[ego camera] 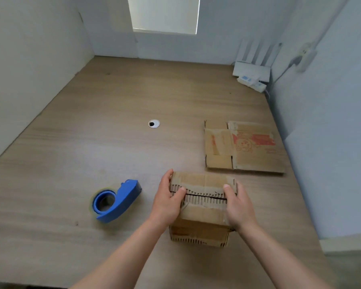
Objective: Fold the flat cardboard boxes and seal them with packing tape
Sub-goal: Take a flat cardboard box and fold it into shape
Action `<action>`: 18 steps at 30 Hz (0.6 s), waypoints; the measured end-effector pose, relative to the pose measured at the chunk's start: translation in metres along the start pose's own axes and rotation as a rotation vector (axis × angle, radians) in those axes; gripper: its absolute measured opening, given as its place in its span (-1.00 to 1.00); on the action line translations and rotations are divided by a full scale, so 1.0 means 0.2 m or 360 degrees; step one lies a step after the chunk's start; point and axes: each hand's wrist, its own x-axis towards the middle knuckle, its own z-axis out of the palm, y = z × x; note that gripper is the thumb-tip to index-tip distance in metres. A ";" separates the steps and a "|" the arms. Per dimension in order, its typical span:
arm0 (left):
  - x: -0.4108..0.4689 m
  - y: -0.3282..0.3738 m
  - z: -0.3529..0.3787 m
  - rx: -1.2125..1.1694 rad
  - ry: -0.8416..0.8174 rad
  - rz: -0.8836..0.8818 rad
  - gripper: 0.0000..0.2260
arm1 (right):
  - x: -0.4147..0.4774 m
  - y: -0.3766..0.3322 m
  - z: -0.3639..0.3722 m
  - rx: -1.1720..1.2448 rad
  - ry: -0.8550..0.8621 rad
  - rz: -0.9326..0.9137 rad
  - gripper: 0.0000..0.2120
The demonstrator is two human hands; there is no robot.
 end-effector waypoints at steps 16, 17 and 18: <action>0.05 -0.03 0.00 0.0265 -0.0025 0.0096 -0.57 | 0.04 0.00 0.06 -0.0096 0.0120 0.0014 -0.63; 0.04 -0.03 0.01 0.0263 -0.0018 0.0089 -0.57 | 0.04 0.01 0.06 -0.0094 0.0124 -0.0006 -0.61; 0.04 -0.04 0.02 0.0254 -0.0011 0.0089 -0.56 | 0.04 0.02 0.06 -0.0089 0.0122 -0.0015 -0.60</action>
